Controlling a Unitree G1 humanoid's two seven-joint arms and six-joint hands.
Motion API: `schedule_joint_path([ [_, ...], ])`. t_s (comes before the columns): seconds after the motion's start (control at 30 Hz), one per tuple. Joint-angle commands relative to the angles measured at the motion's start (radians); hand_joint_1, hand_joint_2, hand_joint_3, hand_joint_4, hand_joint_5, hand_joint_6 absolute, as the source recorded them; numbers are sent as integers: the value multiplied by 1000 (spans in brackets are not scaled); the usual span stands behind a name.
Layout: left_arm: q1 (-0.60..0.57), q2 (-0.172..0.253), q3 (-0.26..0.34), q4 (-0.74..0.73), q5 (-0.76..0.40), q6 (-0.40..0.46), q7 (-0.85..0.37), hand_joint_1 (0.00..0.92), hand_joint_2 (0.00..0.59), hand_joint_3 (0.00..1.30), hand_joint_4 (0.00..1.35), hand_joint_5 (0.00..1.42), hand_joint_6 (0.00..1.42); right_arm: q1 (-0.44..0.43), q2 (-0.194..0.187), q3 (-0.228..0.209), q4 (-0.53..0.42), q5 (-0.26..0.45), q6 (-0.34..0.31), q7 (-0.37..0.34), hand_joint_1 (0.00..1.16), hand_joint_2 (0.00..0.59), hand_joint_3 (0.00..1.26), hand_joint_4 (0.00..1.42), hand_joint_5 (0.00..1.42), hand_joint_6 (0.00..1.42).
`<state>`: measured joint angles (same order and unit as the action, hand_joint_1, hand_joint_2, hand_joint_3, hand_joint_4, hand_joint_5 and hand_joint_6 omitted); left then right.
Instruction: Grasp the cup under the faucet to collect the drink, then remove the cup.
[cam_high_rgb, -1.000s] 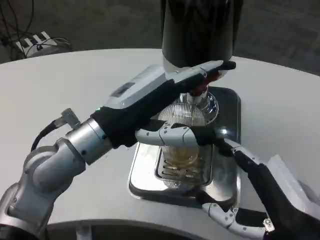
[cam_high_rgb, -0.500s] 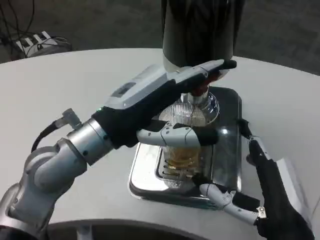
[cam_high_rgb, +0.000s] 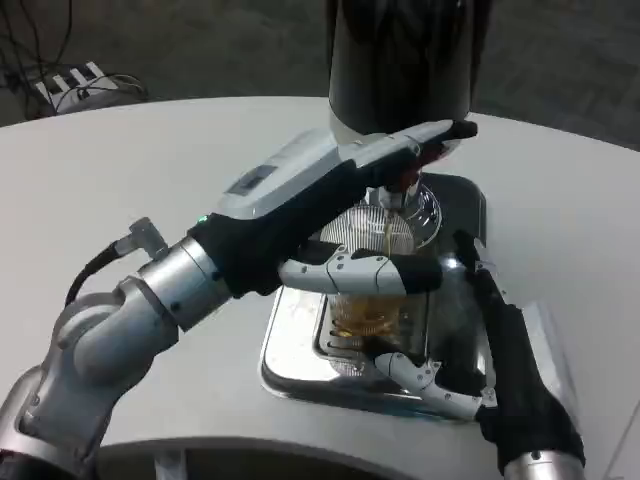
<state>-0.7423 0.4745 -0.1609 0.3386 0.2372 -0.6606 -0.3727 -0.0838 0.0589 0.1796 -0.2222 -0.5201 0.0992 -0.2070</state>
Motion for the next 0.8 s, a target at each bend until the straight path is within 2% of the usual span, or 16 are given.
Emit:
schedule_joint_path([
  [0.03,24,16,-29,13,38,10,-27,0,84,111,75,153,86,-57,9,-13,67,19,-20,-43,880,162,74,83,84,177],
  [0.23,19,15,-30,22,38,11,-26,0,84,115,79,156,87,-119,14,-26,141,54,-30,-74,894,157,74,94,84,177],
  [0.4,18,15,-31,22,40,12,-24,0,83,121,81,161,87,-140,40,-41,181,123,-42,-88,896,157,74,94,89,177],
  [0.57,14,20,-30,29,44,9,-22,0,83,123,81,163,87,-179,40,-36,227,154,-46,-92,898,156,74,94,93,177],
  [0.8,10,25,-28,33,40,8,-21,0,80,124,81,163,87,-215,41,-25,271,164,-58,-106,892,154,74,94,95,177],
])
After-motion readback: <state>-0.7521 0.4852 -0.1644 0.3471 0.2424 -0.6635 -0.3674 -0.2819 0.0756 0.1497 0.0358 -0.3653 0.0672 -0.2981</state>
